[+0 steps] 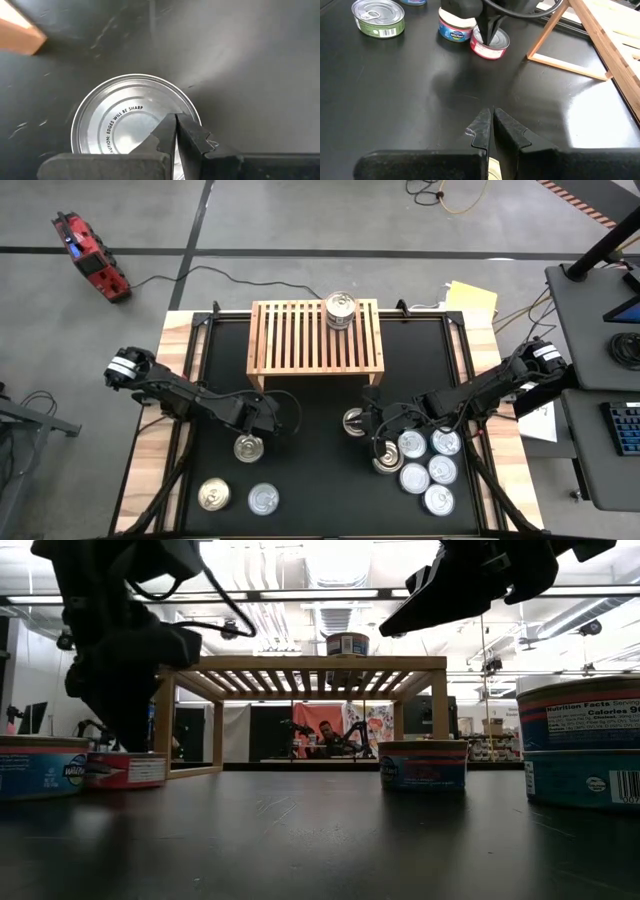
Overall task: Stack canned seafood by type on shelf
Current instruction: Put the red tuna can on the shelf
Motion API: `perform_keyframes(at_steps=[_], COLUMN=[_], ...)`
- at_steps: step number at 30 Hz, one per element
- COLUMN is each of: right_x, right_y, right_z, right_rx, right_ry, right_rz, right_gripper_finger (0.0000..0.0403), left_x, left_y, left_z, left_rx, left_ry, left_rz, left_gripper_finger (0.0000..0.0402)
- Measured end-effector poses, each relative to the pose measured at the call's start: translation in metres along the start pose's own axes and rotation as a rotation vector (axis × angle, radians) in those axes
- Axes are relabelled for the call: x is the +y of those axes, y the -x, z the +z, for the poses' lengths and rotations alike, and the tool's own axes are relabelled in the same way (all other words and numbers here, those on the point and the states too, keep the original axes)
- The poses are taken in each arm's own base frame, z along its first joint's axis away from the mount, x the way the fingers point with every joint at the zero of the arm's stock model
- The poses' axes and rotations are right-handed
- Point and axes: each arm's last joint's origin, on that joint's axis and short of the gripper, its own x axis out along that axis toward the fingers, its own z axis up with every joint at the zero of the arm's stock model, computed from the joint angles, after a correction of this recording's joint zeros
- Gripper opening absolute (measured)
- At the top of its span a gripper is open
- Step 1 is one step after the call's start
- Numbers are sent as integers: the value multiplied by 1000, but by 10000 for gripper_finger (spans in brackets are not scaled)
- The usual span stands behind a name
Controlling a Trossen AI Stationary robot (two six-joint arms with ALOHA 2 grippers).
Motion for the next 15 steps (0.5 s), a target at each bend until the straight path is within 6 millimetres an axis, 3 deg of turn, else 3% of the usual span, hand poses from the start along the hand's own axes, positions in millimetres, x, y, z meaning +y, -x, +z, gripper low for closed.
perform_keyframes(at_steps=[15], right_x=[0], right_y=[0], right_z=[0], right_rx=[-1], right_ry=[-52], right_rz=[0], right_gripper_finger=[13], left_x=[-27], left_y=[-9], left_z=[10], left_rx=[-122], left_ry=[-102], left_rz=[-212], left_gripper_finger=[0])
